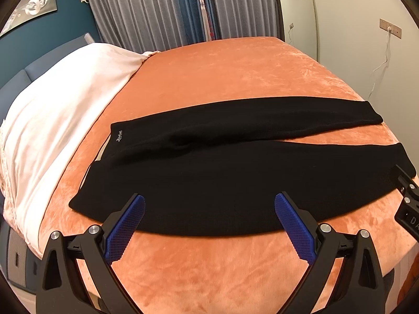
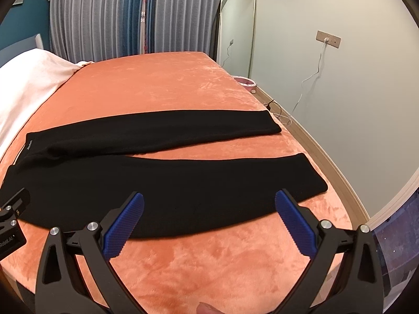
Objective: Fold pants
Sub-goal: 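Lower both grippers onto the black pants edge and close them on the fabric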
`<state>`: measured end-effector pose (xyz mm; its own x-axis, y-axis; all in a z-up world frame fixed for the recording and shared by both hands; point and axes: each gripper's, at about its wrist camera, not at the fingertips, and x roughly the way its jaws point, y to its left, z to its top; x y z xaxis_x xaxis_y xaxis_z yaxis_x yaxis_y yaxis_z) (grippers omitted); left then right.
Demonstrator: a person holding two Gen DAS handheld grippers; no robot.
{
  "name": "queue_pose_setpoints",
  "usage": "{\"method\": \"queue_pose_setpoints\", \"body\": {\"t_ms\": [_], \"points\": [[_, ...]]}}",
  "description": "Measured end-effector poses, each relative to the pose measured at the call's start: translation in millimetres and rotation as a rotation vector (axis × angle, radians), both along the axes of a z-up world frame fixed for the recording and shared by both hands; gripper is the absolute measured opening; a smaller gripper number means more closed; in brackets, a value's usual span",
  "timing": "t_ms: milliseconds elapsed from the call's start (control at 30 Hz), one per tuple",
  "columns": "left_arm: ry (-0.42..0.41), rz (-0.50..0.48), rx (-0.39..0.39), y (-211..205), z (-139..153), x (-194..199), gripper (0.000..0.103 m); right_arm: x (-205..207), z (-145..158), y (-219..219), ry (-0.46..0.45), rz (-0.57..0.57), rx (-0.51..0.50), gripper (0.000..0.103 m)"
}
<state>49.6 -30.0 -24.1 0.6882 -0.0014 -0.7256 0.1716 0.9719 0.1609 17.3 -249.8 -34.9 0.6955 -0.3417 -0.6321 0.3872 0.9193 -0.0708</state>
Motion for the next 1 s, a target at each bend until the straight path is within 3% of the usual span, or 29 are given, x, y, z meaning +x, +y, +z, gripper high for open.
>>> {"method": "queue_pose_setpoints", "body": {"t_ms": [367, 533, 733, 833, 900, 967, 1000], "points": [[0.018, -0.013, 0.000, -14, -12, 22, 0.098, 29, -7, -6, 0.012, 0.040, -0.029, 0.098], [0.027, -0.043, -0.004, -19, -22, 40, 0.098, 54, -8, -30, 0.008, 0.034, -0.068, 0.098], [0.014, -0.029, 0.004, -16, -33, 70, 0.098, 118, -15, -119, -0.002, -0.004, -0.101, 0.098], [0.018, -0.025, -0.016, -13, -40, 85, 0.098, 174, -26, -184, 0.049, 0.010, -0.061, 0.098], [0.043, -0.029, -0.051, -8, -48, 97, 0.098, 215, -37, -232, 0.096, 0.033, 0.027, 0.098], [0.052, -0.026, -0.064, -4, -54, 107, 0.098, 245, -48, -268, 0.109, 0.035, 0.081, 0.082], [0.050, -0.020, -0.065, -1, -57, 112, 0.098, 263, -56, -287, 0.136, 0.039, 0.111, 0.081]]}}
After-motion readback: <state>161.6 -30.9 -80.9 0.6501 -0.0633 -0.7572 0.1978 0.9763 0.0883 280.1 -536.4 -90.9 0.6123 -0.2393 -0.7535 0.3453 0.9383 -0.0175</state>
